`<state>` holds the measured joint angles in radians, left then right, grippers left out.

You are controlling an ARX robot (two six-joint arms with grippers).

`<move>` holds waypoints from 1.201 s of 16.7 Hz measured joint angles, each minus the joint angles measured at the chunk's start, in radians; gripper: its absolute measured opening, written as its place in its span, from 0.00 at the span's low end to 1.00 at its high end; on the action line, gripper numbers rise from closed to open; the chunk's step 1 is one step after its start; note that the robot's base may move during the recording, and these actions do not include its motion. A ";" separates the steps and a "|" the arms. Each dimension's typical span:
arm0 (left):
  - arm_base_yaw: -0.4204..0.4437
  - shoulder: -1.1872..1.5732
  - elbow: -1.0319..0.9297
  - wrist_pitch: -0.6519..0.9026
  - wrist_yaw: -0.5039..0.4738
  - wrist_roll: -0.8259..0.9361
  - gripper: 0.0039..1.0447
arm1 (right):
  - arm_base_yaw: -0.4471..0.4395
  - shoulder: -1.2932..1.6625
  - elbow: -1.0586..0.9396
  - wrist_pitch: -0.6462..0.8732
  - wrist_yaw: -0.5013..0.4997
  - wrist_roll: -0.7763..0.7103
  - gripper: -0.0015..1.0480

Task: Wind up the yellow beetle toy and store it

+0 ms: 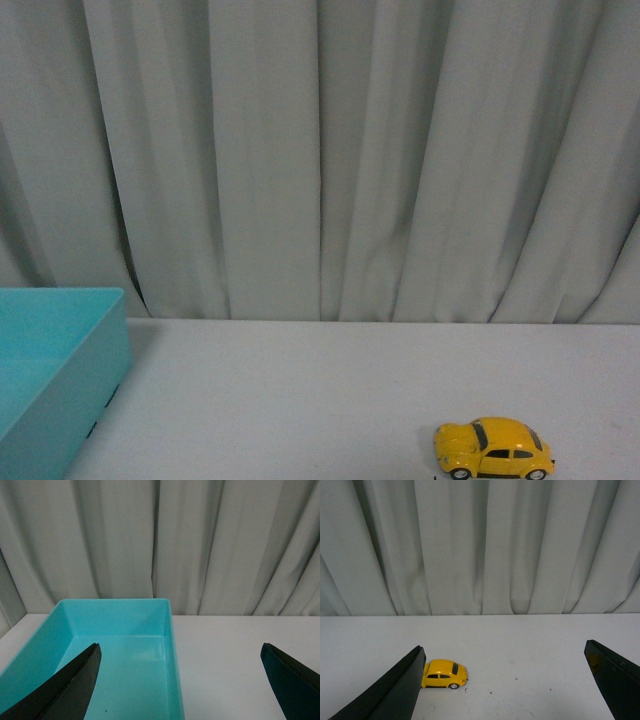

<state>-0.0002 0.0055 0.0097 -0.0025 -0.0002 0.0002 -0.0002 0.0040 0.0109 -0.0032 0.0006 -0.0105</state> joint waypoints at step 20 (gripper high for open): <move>0.000 0.000 0.000 -0.001 0.000 0.000 0.94 | 0.000 0.000 0.000 0.000 0.000 0.000 0.94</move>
<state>-0.0002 0.0055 0.0097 -0.0032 -0.0006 0.0002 -0.0002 0.0040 0.0109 -0.0036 0.0006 -0.0105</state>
